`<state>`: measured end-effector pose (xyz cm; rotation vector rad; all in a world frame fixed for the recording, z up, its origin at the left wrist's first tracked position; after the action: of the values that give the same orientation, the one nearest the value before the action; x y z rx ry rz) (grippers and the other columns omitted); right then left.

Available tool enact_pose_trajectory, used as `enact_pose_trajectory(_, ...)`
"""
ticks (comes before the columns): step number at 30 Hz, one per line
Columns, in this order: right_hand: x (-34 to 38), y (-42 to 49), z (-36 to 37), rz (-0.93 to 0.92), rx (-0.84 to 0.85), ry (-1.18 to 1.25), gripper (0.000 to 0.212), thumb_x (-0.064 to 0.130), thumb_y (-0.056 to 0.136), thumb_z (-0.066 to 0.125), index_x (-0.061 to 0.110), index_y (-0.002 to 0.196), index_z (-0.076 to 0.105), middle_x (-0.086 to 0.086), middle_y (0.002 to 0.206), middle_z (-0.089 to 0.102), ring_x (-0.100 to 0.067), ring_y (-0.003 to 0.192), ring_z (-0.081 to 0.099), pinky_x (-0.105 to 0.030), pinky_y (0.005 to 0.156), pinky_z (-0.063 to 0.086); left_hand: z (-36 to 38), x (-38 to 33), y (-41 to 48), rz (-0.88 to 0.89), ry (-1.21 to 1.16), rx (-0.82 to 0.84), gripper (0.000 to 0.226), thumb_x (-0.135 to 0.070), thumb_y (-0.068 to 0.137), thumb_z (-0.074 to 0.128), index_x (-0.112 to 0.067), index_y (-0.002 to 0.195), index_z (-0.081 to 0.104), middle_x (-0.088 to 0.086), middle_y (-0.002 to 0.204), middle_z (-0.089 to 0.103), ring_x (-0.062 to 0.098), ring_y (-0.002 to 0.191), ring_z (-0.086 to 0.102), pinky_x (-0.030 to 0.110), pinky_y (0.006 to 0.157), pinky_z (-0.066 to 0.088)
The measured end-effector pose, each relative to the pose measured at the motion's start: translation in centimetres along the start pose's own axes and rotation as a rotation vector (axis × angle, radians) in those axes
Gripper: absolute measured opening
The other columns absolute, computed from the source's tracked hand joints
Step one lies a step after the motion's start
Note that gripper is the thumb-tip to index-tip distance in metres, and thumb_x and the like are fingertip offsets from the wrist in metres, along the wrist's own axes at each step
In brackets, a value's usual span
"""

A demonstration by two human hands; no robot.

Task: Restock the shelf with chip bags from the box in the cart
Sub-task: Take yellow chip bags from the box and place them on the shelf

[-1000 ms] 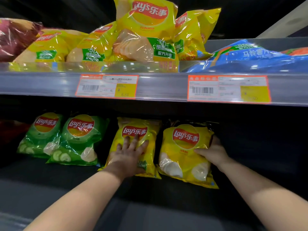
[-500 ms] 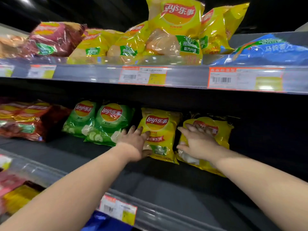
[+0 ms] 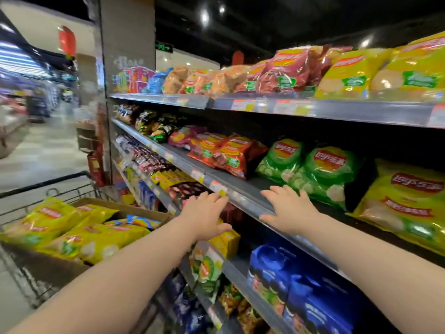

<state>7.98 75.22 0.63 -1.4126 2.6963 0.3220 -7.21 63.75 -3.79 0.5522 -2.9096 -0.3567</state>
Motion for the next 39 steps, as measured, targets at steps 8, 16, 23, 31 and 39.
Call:
enact_pose_trajectory(8, 19.5, 3.2, 1.3, -0.265, 0.062, 0.059, 0.066, 0.056, 0.091, 0.042, 0.028, 0.148, 0.023, 0.002, 0.155, 0.025, -0.026, 0.144, 0.019, -0.055, 0.114, 0.016, 1.6, 16.4, -13.8, -0.294, 0.054, 0.119, 0.078, -0.062, 0.087, 0.045, -0.022, 0.149, 0.02, 0.004, 0.152, 0.03, 0.027, 0.14, 0.029, 0.048, 0.109, 0.033)
enact_pose_trajectory(16, 31.9, 5.3, 3.4, -0.46, 0.122, 0.033, 0.071, 0.058, 0.09, 0.043, 0.027, 0.15, 0.02, -0.003, 0.156, 0.027, -0.029, 0.144, 0.021, -0.057, 0.113, 0.016, 3.8, 26.0, -23.5, -0.523, 0.054, 0.171, 0.078, -0.065, 0.085, 0.045, -0.024, 0.149, 0.023, 0.002, 0.152, 0.033, 0.025, 0.139, 0.031, 0.044, 0.109, 0.033)
enact_pose_trajectory(23, 38.4, 10.2, 6.0, -0.566, 0.149, 0.049, 0.071, 0.061, 0.088, 0.044, 0.031, 0.149, 0.022, -0.001, 0.153, 0.032, -0.027, 0.141, 0.028, -0.056, 0.113, 0.022, 5.9, 31.4, -26.1, -0.644, 0.061, 0.232, 0.08, -0.064, 0.087, 0.045, -0.025, 0.151, 0.018, 0.002, 0.154, 0.031, 0.025, 0.14, 0.03, 0.043, 0.11, 0.033)
enact_pose_trajectory(31, 43.5, 19.3, 8.5, -0.621, 0.162, 0.085, 0.069, 0.057, 0.09, 0.045, 0.026, 0.148, 0.024, -0.001, 0.15, 0.036, -0.028, 0.138, 0.032, -0.055, 0.11, 0.026, 8.8, 39.5, -21.3, -0.688, 0.079, 0.263, 0.078, -0.063, 0.085, 0.048, -0.025, 0.149, 0.023, 0.002, 0.152, 0.033, 0.025, 0.139, 0.032, 0.045, 0.109, 0.035)
enact_pose_trajectory(39, 44.0, 29.2, 13.3, -0.587, 0.247, 0.097, 0.073, 0.057, 0.089, 0.047, 0.029, 0.15, 0.019, -0.004, 0.153, 0.032, -0.03, 0.14, 0.031, -0.055, 0.109, 0.026, 13.7, 46.0, -11.5, -0.618, 0.096, 0.365, 0.08, -0.069, 0.084, 0.044, -0.026, 0.149, 0.024, 0.002, 0.151, 0.036, 0.026, 0.138, 0.034, 0.05, 0.109, 0.032)
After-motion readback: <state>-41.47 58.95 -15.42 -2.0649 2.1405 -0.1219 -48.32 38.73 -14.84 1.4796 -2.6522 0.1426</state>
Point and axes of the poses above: each hand's wrist, its own y-axis towards the middle knuckle, its own z-axis out of the palm, x = y × z, the point moved 3 cm from there along y, towards the middle knuckle
